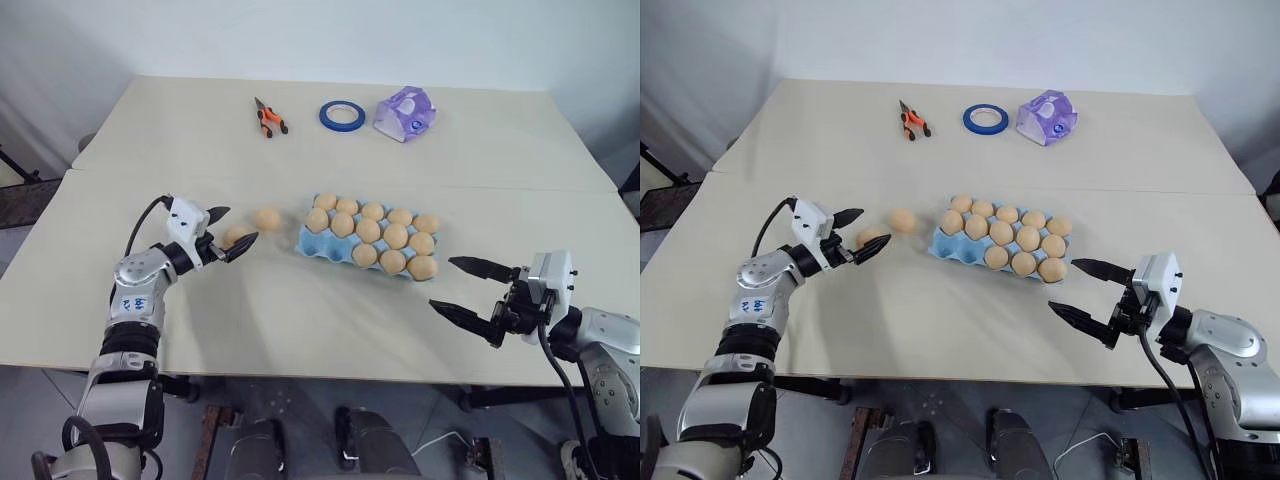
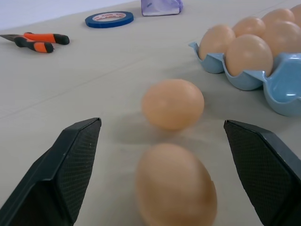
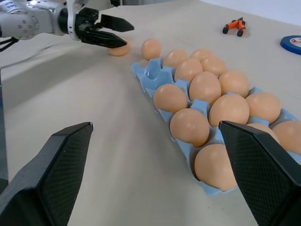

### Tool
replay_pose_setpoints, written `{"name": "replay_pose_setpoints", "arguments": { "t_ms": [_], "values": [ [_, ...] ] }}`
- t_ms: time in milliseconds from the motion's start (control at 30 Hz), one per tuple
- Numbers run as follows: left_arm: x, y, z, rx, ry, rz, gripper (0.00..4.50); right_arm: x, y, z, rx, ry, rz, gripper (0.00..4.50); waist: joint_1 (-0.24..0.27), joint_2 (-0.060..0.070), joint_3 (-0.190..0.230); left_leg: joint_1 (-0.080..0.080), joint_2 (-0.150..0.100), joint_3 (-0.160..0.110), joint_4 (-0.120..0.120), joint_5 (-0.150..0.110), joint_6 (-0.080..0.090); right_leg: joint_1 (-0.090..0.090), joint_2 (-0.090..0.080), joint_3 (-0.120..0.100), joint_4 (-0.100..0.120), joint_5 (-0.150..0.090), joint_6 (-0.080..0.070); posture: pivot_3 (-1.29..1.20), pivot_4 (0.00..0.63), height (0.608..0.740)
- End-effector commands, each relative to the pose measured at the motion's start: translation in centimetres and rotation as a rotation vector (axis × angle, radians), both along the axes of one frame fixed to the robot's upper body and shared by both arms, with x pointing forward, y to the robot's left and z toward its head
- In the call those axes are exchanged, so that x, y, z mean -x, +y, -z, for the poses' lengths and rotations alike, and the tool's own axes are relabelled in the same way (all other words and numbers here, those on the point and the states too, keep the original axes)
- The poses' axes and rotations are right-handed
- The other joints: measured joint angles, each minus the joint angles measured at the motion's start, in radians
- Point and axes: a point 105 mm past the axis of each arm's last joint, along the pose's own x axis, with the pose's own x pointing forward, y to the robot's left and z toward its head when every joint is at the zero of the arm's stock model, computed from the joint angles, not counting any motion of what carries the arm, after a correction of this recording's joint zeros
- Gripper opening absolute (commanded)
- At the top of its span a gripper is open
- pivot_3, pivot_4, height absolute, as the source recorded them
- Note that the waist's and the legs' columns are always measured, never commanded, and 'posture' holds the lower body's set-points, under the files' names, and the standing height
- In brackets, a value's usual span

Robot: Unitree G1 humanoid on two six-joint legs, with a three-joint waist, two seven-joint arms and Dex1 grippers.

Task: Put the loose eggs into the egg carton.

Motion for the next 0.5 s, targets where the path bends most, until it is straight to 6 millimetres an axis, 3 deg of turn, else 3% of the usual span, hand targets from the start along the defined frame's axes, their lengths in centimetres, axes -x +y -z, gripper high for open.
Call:
{"name": "replay_pose_setpoints", "arguments": {
  "t_ms": [33, 167, 267, 433, 500],
  "values": [
    [-0.3, -0.1, -0.3, -0.034, -0.008, 0.008, 4.46, 0.4, -0.2, -1.1, 0.006, -0.047, 0.013, 4.5, -0.002, 0.0, 0.0, 0.0, 0.0, 0.0, 0.0, 0.0, 0.0, 0.0, 0.0, 0.0, 0.0, 0.0, 0.0, 0.0, 0.15, 0.74],
    [-0.1, -0.5, 1.0, -0.067, 0.046, 0.032, 4.46, 0.6, -0.1, -0.9, 0.004, -0.042, 0.018, 4.5, -0.001, 0.0, 0.0, 0.0, 0.0, 0.0, 0.0, 0.0, 0.0, 0.0, 0.0, 0.0, 0.001, 0.0, 0.0, 0.0, 0.15, 0.74],
    [-0.2, -0.5, 1.4, -0.075, 0.063, 0.024, 3.81, 0.6, 0.0, -0.9, 0.003, -0.042, 0.02, 4.5, -0.001, 0.0, 0.0, 0.0, 0.0, 0.0, 0.0, 0.0, 0.0, 0.0, 0.0, 0.0, 0.001, 0.0, 0.0, 0.0, 0.15, 0.74],
    [-0.3, 0.0, 1.2, -0.081, 0.065, 0.003, 2.15, 0.6, 0.0, -0.9, 0.002, -0.041, 0.023, 4.5, 0.0, 0.0, 0.0, 0.0, 0.0, 0.0, 0.0, 0.0, 0.0, 0.0, 0.0, 0.0, 0.001, 0.0, 0.0, 0.0, 0.15, 0.74],
    [-0.3, -0.2, 0.8, -0.075, 0.051, 0.019, 1.85, 0.6, 0.0, -0.8, 0.002, -0.04, 0.024, 4.5, -0.001, 0.0, 0.0, 0.0, 0.0, 0.0, 0.0, 0.0, 0.0, 0.0, 0.0, 0.0, 0.001, 0.0, 0.0, 0.0, 0.15, 0.74]
  ]
}}
